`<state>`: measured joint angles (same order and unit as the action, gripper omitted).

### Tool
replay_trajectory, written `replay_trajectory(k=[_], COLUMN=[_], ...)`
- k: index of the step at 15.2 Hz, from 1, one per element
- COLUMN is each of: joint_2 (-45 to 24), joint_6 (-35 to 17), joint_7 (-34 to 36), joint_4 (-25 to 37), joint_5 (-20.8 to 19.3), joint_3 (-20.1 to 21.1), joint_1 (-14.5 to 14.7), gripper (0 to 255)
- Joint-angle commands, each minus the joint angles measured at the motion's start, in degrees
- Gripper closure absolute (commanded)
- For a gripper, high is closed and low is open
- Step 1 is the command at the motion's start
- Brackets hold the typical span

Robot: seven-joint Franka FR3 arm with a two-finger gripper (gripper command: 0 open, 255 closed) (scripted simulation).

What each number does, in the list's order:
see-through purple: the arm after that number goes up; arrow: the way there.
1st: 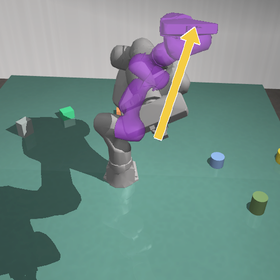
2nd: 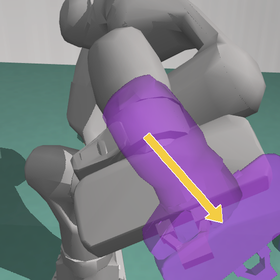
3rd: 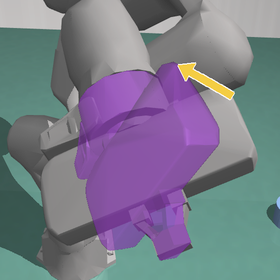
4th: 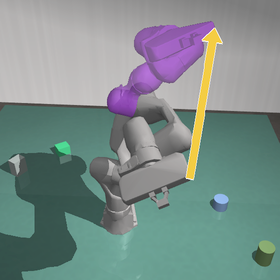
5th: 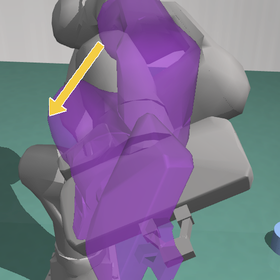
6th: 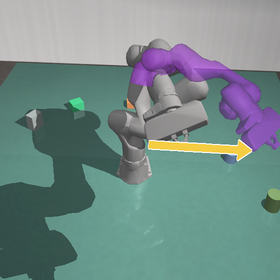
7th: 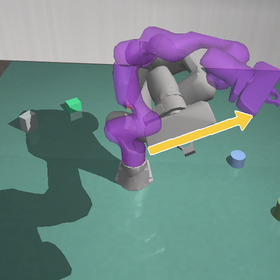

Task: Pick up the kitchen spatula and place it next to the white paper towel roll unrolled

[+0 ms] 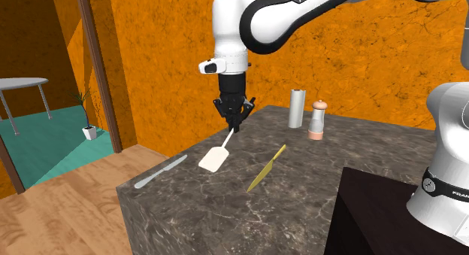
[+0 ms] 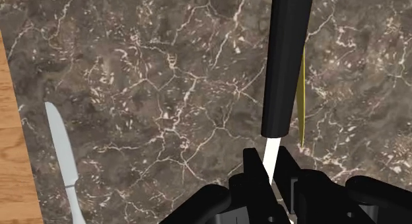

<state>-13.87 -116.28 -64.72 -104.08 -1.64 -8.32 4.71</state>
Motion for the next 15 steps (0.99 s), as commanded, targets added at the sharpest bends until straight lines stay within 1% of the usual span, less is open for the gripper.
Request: replay_trajectory(k=[1,15], joint_2=[0.64,2.88], joint_6=[1.26,11.36], joint_7=[-0.01,-0.29], joint_4=[0.6,8.48], joint_5=[-0.08,-0.29], joint_3=[-0.02,-0.09], joint_1=[0.04,0.11], gripper=[255,255])
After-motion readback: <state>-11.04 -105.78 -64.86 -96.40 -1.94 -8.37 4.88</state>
